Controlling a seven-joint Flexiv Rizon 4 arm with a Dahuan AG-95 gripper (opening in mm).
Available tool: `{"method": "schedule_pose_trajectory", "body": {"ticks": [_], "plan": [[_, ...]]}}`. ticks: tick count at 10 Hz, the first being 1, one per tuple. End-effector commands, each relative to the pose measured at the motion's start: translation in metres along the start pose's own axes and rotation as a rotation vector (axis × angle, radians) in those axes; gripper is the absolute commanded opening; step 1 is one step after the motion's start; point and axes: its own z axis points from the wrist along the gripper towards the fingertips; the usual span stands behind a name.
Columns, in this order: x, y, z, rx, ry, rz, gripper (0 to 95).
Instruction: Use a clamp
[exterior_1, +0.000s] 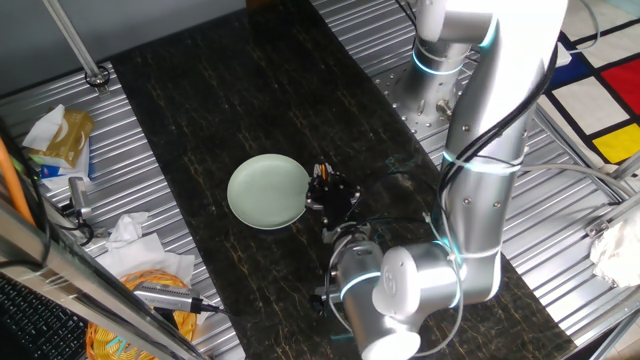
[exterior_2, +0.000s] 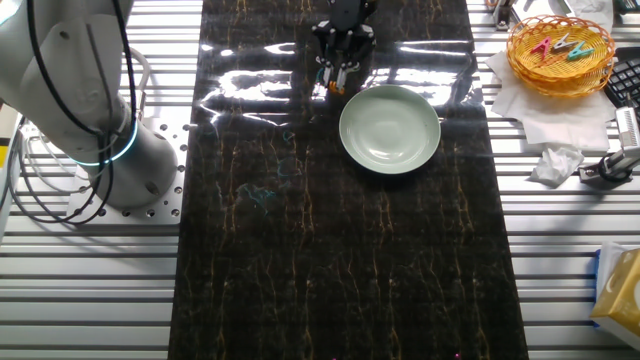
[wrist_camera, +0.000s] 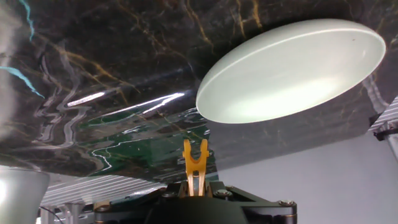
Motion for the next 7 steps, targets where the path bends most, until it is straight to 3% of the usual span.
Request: {"method": "schedule_pose_trajectory", "body": {"ticks": [1,5,7], "plan": [[0.000,0.000,0.001,0.010,0.030,-0.002,0.0],[0.004,-0.002,0.018,0.016,0.019,-0.009,0.0],[0.003,-0.003,0.026,0.019,0.027,-0.021,0.0]]}}
